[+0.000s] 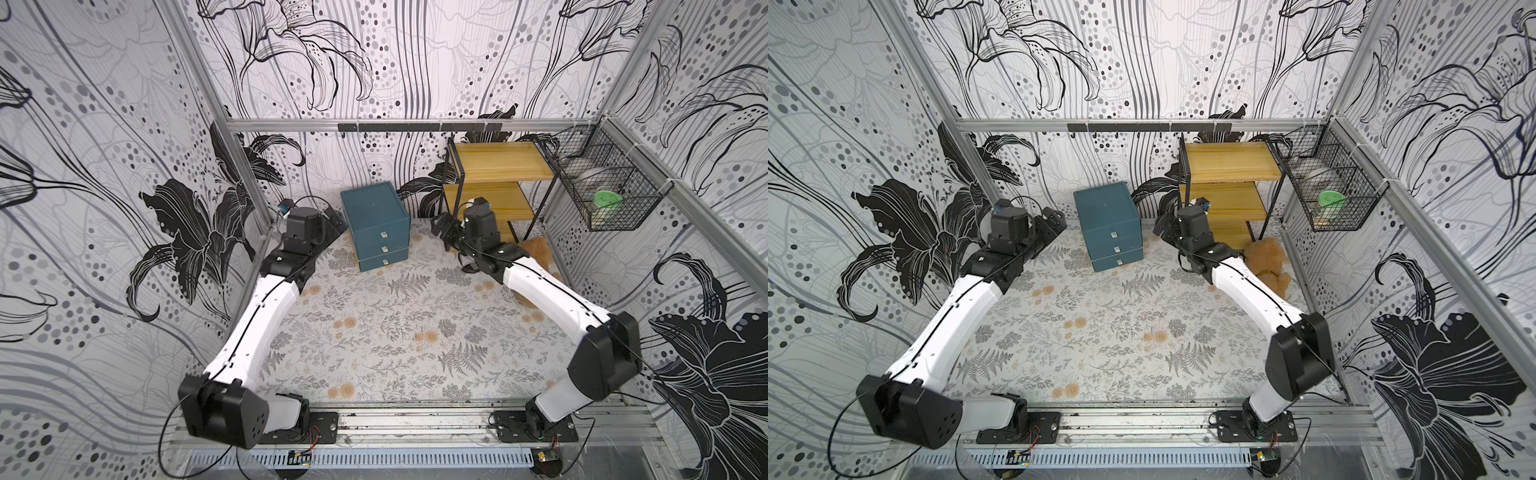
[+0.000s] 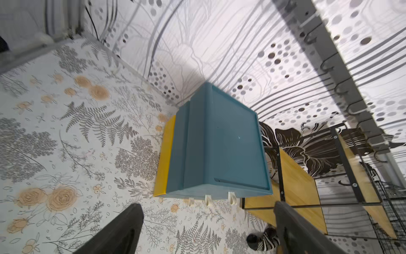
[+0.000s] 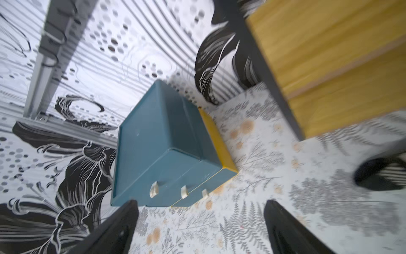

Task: Place the brooch boxes into the drawer by color
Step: Close the drawer in the storage box, then reset both arms

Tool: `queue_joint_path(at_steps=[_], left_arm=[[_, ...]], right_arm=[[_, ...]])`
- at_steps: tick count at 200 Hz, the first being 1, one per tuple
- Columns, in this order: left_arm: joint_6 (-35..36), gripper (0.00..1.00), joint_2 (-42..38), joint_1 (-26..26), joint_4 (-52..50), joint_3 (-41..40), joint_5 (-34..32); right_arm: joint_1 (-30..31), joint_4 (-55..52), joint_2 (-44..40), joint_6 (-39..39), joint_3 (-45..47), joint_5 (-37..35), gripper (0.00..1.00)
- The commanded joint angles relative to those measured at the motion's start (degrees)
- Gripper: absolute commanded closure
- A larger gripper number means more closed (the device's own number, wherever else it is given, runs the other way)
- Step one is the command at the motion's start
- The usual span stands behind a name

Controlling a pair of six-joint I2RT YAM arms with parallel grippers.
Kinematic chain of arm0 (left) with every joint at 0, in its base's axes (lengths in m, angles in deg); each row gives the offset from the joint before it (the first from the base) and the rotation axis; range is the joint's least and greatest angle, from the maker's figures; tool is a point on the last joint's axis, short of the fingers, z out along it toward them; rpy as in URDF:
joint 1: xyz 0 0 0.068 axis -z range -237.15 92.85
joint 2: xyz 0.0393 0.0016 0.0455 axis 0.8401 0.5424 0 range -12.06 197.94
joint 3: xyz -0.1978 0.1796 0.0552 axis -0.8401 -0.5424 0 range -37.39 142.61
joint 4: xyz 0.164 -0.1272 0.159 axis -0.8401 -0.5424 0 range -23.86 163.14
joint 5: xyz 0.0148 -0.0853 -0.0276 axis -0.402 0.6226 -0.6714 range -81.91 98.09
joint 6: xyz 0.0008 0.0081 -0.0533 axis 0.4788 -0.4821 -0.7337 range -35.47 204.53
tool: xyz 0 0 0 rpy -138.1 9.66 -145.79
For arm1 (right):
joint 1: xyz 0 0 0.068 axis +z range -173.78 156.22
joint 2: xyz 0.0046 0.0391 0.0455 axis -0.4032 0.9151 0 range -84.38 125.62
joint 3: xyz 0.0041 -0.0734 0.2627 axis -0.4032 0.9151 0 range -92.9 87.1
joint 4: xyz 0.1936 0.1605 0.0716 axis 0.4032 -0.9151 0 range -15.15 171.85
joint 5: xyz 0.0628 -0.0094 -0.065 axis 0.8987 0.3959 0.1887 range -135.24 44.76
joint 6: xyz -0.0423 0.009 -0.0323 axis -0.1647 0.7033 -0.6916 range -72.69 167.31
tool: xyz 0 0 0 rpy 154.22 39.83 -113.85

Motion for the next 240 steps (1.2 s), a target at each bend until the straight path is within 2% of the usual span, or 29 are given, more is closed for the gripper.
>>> queue_joint_path(at_steps=[1, 16, 27, 37, 65, 80, 96, 109, 127, 203, 213, 240], left_arm=[[3.79, 0.03, -3.43, -0.17, 3.18, -4.17, -8.43], [3.68, 0.03, -6.02, 0.35, 2.99, -7.09, -16.25], [2.88, 0.03, -6.92, 0.56, 2.71, -9.29, -24.75], [5.35, 0.03, -8.16, 0.63, 5.86, -12.86, -28.6], [20.79, 0.03, -12.33, 0.72, 22.31, -27.18, -34.77], [30.03, 0.03, -11.82, 0.64, 31.36, -33.98, -32.34], [35.23, 0.03, -10.71, 0.58, 42.55, -41.33, -27.4], [35.24, 0.03, -9.59, 0.61, 50.71, -46.62, -25.26], [35.62, 0.03, -5.62, 0.61, 60.75, -51.72, -23.53], [40.42, 0.02, 10.79, -0.16, 83.4, -55.22, -19.57], [39.27, 0.02, 10.1, -0.2, 80.85, -54.86, -19.21], [39.1, 0.02, 9.4, -0.41, 86.59, -58.06, -19.47]], right_arm=[[-0.12, -12.28, -3.91, -10.5, 0.22, -11.39, 0.04], [-0.28, -14.95, -7.63, -11.54, 1.79, -20.94, 0.04], [-1.37, -12.31, -11.25, -14.25, 6.06, -24.43, 0.04], [-4.09, -9.88, -14.78, -16.47, 10.61, -24.55, 0.04], [-14.49, 2.29, -23.85, -22.35, 25.6, -18.65, 0.04], [-16.57, 14.62, -29.15, -25.68, 36.6, -19.17, 0.04], [-17.52, 24.65, -32.04, -29.79, 45.39, -21.09, 0.04], [-17.92, 24.75, -30.64, -32.21, 47.43, -22.33, 0.04], [-18.56, 25.01, -26.53, -34.98, 48.91, -20.64, 0.04], [-20.26, 56.88, -14.02, -44.52, 62.45, -14.44, 0.04], [-20.75, 61.64, -11.92, -45.63, 64.03, -12.76, 0.04], [-22.27, 68.8, -8.09, -46.29, 64.55, -7.7, 0.04]])
